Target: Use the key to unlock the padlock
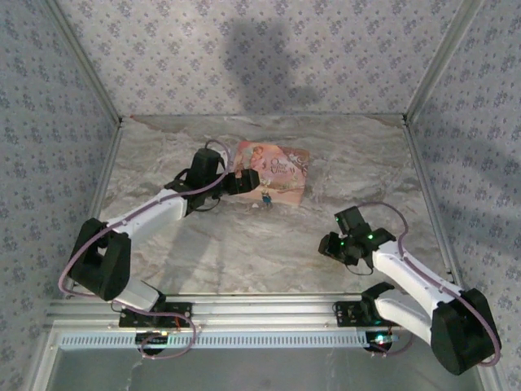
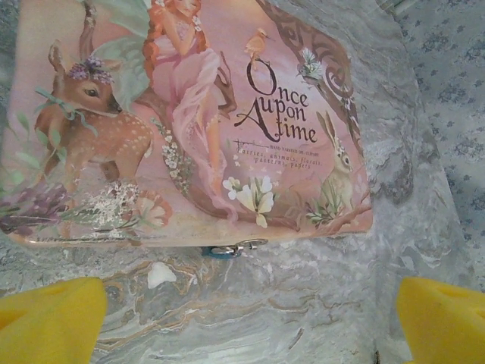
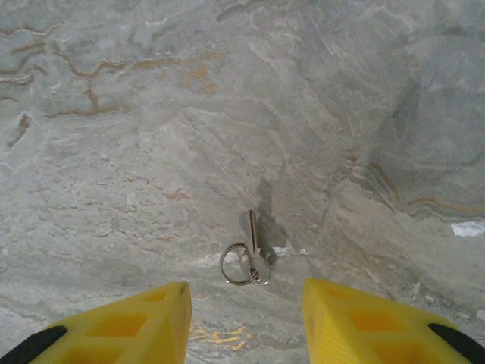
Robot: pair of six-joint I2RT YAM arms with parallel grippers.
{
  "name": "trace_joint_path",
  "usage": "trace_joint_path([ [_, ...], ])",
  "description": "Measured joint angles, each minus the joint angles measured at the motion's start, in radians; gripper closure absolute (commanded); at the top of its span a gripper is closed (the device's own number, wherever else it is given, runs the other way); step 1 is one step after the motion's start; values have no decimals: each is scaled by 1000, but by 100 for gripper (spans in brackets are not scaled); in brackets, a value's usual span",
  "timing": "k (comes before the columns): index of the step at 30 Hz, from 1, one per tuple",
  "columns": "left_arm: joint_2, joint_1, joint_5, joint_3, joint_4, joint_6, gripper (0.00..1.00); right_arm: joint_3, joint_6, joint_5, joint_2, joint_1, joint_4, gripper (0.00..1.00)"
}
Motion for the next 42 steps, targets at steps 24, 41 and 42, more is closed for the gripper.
trace_joint_path([
  [24,1,0,0,0,6,-3,2,-11,30,27,106,15,73,75],
  [41,1,0,-2,0,4,-3,2,0,36,48,136,50,98,94],
  [42,1,0,-2,0,3,-3,2,1,36,43,139,56,108,95],
])
